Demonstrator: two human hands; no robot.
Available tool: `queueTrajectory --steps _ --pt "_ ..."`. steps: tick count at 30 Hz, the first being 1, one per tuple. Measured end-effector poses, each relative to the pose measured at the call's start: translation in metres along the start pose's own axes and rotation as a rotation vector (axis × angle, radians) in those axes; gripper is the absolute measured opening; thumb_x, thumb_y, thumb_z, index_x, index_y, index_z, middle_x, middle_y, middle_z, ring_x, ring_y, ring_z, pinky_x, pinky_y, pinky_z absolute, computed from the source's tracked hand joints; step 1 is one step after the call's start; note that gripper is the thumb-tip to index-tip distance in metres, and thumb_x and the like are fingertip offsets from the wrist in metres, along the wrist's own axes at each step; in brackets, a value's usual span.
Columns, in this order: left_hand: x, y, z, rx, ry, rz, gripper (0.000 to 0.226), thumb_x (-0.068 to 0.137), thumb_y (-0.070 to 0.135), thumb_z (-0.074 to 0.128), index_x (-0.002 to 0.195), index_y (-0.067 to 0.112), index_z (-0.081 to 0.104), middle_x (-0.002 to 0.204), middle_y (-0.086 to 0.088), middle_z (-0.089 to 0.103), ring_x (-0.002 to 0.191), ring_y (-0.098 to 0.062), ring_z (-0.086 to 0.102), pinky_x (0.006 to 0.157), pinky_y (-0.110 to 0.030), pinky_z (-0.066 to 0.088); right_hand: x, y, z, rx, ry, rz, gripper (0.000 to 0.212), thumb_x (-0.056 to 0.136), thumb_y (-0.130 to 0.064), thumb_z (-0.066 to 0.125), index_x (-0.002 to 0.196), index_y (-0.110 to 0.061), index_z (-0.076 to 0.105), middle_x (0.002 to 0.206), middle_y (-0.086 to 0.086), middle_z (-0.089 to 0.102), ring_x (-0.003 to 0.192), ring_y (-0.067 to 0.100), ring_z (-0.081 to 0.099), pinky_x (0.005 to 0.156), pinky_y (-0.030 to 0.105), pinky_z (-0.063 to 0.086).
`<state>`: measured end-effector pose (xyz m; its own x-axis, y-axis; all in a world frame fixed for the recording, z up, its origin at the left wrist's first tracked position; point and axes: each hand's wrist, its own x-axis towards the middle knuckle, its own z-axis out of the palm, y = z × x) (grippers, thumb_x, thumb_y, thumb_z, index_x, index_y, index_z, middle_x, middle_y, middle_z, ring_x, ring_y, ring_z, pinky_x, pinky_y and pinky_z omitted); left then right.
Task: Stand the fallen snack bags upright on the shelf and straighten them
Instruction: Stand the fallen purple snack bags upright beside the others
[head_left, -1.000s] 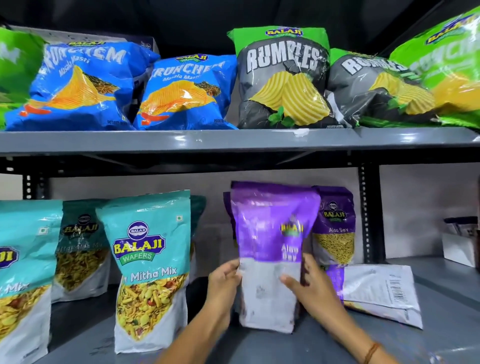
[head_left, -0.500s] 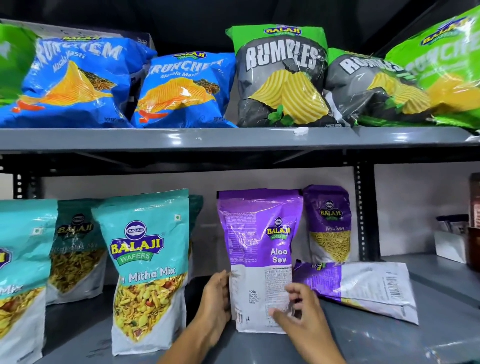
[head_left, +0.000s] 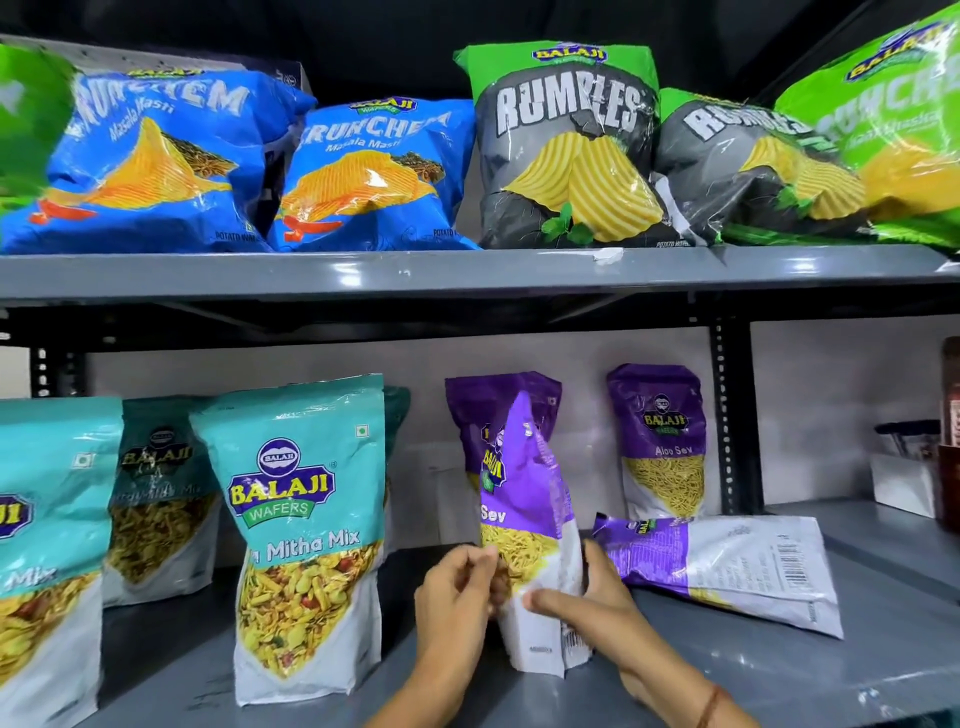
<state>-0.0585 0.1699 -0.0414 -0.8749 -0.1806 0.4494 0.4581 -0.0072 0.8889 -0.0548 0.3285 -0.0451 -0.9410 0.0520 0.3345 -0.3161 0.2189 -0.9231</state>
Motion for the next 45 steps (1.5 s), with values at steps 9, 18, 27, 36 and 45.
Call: queueTrajectory --steps 9,18,27,36,45 --pt "0.024 -0.018 -0.024 0.052 -0.358 -0.233 0.122 0.032 0.063 0.089 0.137 0.025 0.041 0.130 0.003 0.062 0.118 -0.008 0.061 0.102 -0.028 0.047 0.018 0.008 -0.035 0.221 -0.109 0.016 0.044 0.075 0.009 0.065 0.115 -0.012 0.062 0.103 0.007 0.075 0.093 0.018 0.069 0.090 0.032 0.051" --pt "0.007 -0.022 -0.016 0.226 -0.191 -0.115 0.088 0.035 0.051 0.090 0.116 0.030 0.060 0.101 0.014 0.075 0.090 0.001 0.072 0.079 -0.018 0.055 0.028 0.013 -0.039 0.159 -0.250 -0.048 0.038 0.087 0.009 0.060 0.115 -0.018 0.060 0.106 -0.005 0.073 0.091 0.006 0.071 0.078 0.017 0.057" --pt "-0.053 0.044 0.027 0.396 0.214 0.469 0.078 0.071 0.051 0.074 0.136 0.020 0.046 0.129 0.001 0.048 0.125 -0.019 0.050 0.107 -0.036 0.042 0.005 -0.032 -0.072 -0.068 -0.119 -0.176 0.057 0.084 -0.008 0.072 0.135 -0.020 0.048 0.129 0.003 0.054 0.120 0.015 0.052 0.092 0.018 0.048" --pt "-0.066 0.086 0.138 -0.190 -0.070 -0.093 0.065 0.079 0.023 0.077 0.136 0.010 0.049 0.137 -0.017 0.054 0.104 -0.015 0.056 0.096 -0.030 0.045 0.030 -0.067 -0.180 -0.459 0.119 -0.262 0.034 0.078 -0.022 0.077 0.110 -0.014 0.069 0.096 -0.007 0.066 0.088 0.012 0.062 0.075 0.010 0.049" --pt "-0.078 0.031 0.229 -0.446 -0.032 -0.781 0.017 0.088 0.007 0.064 0.086 0.015 0.048 0.076 -0.004 0.047 0.065 -0.013 0.041 0.060 -0.027 0.034 0.099 -0.009 -0.269 -0.785 -0.093 0.020 0.036 0.091 -0.048 0.055 0.088 -0.013 0.064 0.089 0.003 0.056 0.086 0.012 0.050 0.071 0.028 0.037"
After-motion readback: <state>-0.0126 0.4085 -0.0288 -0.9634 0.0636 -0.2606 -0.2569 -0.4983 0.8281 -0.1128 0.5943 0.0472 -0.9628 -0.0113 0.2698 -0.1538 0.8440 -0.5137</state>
